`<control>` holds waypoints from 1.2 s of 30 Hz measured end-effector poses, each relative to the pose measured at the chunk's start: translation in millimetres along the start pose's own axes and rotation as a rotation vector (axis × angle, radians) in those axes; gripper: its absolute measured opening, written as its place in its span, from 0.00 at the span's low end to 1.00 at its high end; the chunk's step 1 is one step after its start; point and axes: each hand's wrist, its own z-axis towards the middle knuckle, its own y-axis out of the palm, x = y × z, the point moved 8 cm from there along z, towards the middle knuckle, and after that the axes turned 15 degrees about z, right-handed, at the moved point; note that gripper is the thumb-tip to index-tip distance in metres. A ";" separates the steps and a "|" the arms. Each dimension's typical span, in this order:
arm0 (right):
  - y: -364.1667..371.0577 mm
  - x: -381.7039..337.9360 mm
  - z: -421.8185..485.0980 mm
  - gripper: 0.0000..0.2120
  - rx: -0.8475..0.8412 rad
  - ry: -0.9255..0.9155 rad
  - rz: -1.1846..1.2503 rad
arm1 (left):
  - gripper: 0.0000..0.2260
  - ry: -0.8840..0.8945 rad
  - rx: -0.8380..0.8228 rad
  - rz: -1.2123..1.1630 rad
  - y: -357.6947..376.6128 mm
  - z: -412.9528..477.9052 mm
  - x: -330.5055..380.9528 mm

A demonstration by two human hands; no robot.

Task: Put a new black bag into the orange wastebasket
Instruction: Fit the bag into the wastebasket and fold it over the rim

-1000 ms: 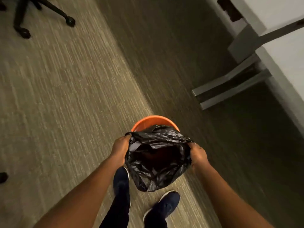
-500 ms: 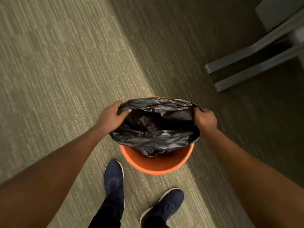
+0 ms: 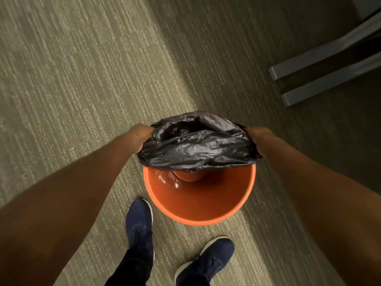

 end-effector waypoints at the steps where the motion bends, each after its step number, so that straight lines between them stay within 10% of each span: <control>1: 0.1 13.8 4.2 0.15 -0.051 0.046 0.029 | 0.10 -0.021 -0.018 -0.004 1.8 -1.1 -8.4; 14: -40.8 117.7 -33.9 0.05 -0.314 0.256 0.549 | 0.22 -0.042 -0.245 -0.223 1.1 -53.9 -100.4; 19: -43.4 118.8 -47.3 0.19 -0.412 0.175 0.501 | 0.43 0.017 -0.344 -0.188 12.1 -73.5 -119.6; 29: -44.0 136.6 -65.7 0.02 -0.277 0.172 -0.133 | 0.05 -0.141 -0.280 -0.069 55.1 -103.5 -153.1; 36: -24.0 178.8 -85.8 0.10 -0.223 0.299 -0.124 | 0.03 -0.205 -0.153 -0.201 90.8 -118.3 -160.6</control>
